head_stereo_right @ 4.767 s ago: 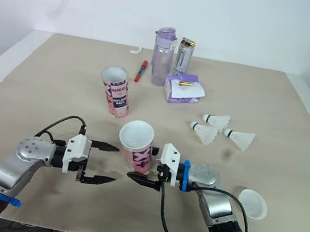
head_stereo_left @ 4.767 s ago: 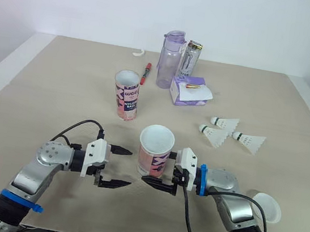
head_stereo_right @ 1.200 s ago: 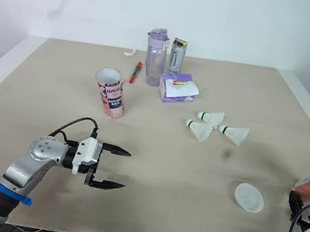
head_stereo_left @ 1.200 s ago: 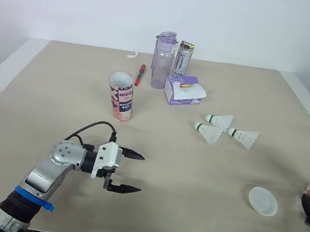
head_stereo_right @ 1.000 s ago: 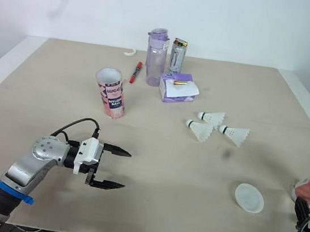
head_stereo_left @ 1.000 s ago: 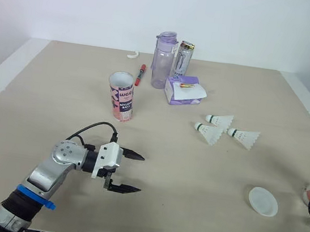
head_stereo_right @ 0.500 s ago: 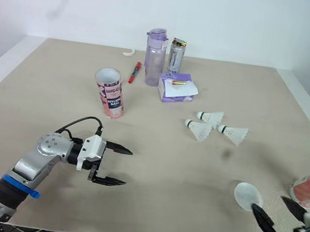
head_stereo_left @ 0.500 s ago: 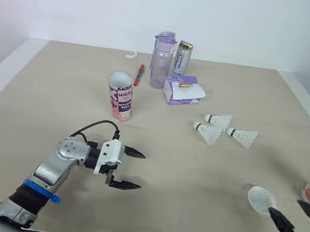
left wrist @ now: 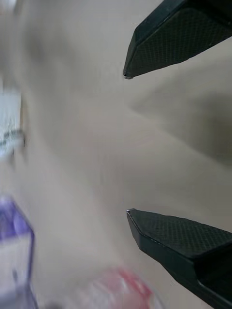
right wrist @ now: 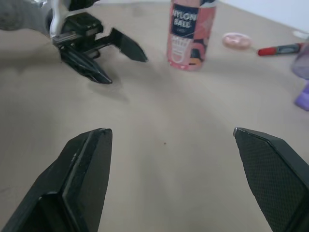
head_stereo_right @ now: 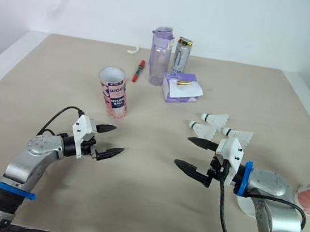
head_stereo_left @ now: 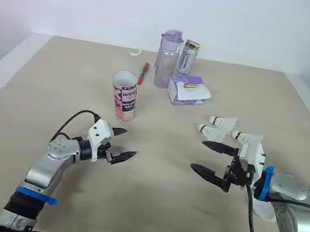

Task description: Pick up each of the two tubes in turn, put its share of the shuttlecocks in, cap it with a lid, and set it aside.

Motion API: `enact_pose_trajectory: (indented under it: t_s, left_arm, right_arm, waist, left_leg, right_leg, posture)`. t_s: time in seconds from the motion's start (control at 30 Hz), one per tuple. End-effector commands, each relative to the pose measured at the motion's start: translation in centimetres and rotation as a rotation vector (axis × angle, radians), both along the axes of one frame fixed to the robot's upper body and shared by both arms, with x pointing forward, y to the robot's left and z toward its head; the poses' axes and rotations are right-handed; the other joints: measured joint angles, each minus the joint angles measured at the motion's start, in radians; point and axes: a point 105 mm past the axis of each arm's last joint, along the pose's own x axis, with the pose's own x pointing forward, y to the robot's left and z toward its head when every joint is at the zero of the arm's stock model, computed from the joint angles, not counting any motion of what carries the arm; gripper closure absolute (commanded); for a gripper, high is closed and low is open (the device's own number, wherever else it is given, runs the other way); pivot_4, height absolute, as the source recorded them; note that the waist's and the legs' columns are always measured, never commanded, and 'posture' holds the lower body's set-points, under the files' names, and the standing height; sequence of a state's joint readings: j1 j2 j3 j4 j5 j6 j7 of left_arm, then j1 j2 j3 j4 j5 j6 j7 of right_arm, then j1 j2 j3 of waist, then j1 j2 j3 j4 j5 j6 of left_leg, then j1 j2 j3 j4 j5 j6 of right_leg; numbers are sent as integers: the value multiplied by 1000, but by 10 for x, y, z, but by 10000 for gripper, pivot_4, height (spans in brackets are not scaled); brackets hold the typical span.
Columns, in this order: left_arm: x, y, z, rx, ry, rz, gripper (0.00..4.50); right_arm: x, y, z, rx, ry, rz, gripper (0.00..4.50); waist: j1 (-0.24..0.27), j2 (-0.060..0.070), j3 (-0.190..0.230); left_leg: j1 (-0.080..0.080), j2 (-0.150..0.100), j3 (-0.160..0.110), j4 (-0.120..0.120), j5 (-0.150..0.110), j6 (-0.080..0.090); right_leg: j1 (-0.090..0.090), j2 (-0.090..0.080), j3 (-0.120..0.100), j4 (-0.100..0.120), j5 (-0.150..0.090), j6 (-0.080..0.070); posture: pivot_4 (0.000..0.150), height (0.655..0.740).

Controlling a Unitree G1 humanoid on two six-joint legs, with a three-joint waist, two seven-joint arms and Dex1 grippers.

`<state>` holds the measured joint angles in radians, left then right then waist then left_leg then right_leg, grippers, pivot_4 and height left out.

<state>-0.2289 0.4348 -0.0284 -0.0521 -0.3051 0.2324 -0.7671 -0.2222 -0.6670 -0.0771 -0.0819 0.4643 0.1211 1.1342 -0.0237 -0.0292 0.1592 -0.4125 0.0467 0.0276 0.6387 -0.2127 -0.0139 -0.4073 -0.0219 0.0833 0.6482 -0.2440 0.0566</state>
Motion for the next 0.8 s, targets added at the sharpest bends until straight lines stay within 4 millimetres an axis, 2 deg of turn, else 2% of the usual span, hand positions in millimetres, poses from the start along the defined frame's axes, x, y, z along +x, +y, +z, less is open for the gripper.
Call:
enact_pose_trajectory:
  t_s: [0.03, 0.17, 0.27, 0.8]
  left_arm:
    - [9, 17, 15, -48, -32, 95, 0]
    - [23, 33, 16, -71, -17, 171, 0]
    - [31, 37, 16, -82, -10, 189, 0]
    - [69, 36, 13, -33, -13, 184, 0]
  right_arm:
    - [6, 4, 6, -1, -48, 20, 1748]
    - [16, 8, 8, -12, -75, 17, 1748]
    - [19, 10, 8, -20, -93, 11, 1748]
    - [22, 7, 13, -32, -124, -46, 1748]
  waist:
    - [1, 0, 0]
    - [3, 0, 0]
    - [3, 0, 0]
    - [3, 0, 0]
  left_leg:
    - [0, 0, 0, 0, 0, 0]
    - [1, 1, -1, 1, 0, 0]
    - [0, 0, 0, 1, 0, 0]
    - [0, 0, 0, 1, 0, 0]
  right_leg:
    - [0, 0, 0, 0, 0, 0]
    - [1, 1, -1, 1, 0, 0]
    - [1, 0, 0, 1, 3, -3]
    - [0, 1, 0, 1, 3, -3]
  posture:
    - [1500, 7400]
    - [1500, 7400]
    - [1500, 7400]
    - [1500, 7400]
